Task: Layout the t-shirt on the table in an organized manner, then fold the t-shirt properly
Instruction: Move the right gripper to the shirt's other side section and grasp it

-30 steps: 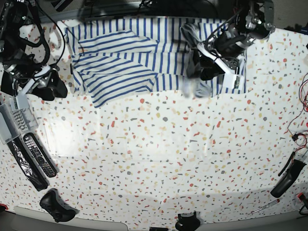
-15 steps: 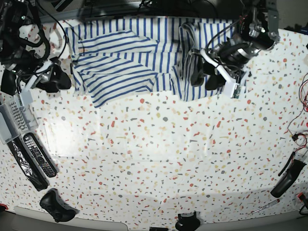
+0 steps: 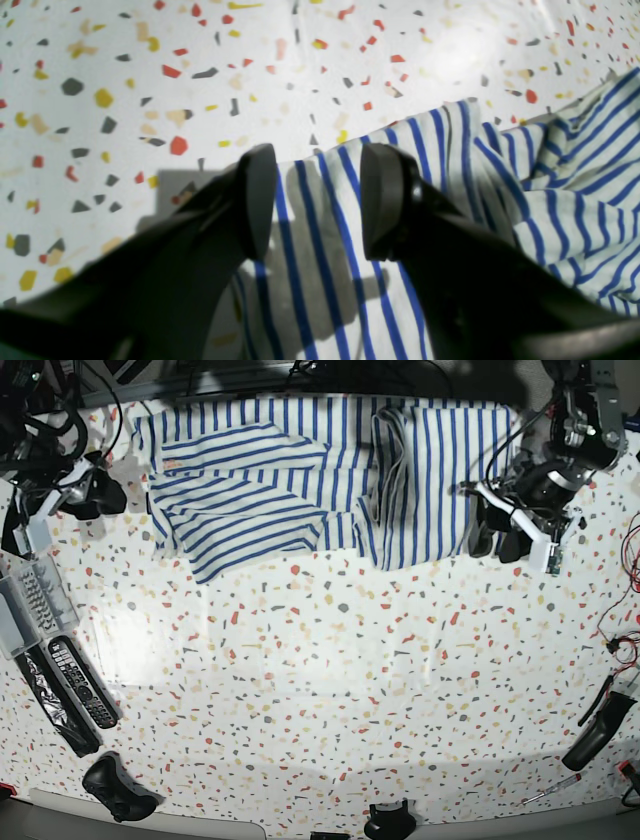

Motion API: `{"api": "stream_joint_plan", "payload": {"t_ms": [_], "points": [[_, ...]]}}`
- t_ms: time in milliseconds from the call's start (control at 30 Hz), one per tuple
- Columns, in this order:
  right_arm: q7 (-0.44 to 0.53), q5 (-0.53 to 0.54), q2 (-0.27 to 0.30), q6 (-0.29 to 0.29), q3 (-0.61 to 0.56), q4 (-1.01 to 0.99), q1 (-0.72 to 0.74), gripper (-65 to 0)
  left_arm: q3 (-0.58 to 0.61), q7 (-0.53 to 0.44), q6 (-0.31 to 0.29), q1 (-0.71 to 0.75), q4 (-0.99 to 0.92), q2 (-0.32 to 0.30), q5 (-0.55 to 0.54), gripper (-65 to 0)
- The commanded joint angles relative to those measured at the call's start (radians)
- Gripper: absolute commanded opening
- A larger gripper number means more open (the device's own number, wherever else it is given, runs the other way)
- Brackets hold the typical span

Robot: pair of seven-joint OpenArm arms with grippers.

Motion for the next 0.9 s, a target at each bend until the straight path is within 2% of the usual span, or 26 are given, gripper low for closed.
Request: {"api": "stream_joint_plan", "payload": {"t_ms": [0, 167, 300, 433, 700, 867], "points": [[0.015, 0.015, 0.018, 0.013, -0.004, -0.009, 0.002, -35.5, -0.005, -0.027, -0.003, -0.002, 0.018, -0.006, -0.013, -39.8], [0.043, 0.017, 0.018, 0.013, -0.063, -0.137, 0.005, -35.5, -0.005, -0.031, -0.003, -0.002, 0.018, -0.006, -0.013, -39.8], [0.092, 0.064, 0.018, 0.013, -0.1, -0.21, 0.009, -35.5, -0.005, -0.033, -0.004, -0.002, 0.018, -0.006, -0.013, -39.8], [0.095, 0.056, 0.018, 0.013, -0.15, -0.263, 0.037, -35.5, -0.005, -0.053, -0.004, -0.002, 0.018, -0.006, -0.013, -39.8], [0.091, 0.063, -0.02, 0.013, -0.224, -0.28, 0.057, -35.5, -0.005, -0.053, -0.004, -0.003, 0.018, -0.006, -0.012, -39.8], [0.088, 0.063, -0.02, 0.013, -0.296, -0.28, 0.057, -35.5, -0.005, -0.053, -0.004, -0.002, 0.017, -0.006, -0.012, -39.8]]}}
